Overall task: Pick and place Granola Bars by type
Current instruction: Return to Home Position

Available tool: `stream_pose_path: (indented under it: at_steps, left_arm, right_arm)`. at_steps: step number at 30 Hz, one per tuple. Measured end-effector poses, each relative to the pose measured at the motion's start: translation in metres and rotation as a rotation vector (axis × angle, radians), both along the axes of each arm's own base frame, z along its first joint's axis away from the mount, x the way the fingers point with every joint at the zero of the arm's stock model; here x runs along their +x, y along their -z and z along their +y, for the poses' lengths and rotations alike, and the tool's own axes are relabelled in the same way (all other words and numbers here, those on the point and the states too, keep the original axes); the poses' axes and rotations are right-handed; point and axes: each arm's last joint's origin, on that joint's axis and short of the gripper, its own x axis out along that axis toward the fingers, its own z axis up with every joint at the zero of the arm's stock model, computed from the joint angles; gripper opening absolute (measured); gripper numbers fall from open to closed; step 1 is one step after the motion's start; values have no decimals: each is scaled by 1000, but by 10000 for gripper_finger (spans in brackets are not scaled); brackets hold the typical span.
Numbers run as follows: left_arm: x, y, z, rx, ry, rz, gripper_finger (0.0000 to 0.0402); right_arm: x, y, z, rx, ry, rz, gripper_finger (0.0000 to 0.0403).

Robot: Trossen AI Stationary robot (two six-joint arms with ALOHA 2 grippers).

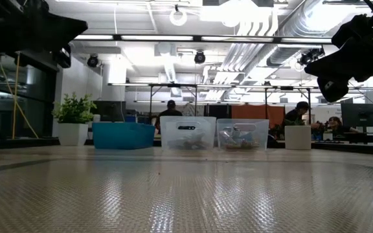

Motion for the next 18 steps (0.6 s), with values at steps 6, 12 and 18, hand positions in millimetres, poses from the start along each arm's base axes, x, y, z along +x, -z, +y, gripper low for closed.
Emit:
stream_pose_path:
  at_steps: [6,12,18]
  left_arm:
    - [1,4,-1,85,-4,49,0]
    - [2,19,-1,112,2,201,0]
    - [2,27,0,162,-33,288,0]
  right_arm:
    - [0,0,0,0,0,0,8]
    - [0,0,0,0,-1,0,7]
    - [0,0,0,0,0,0,6]
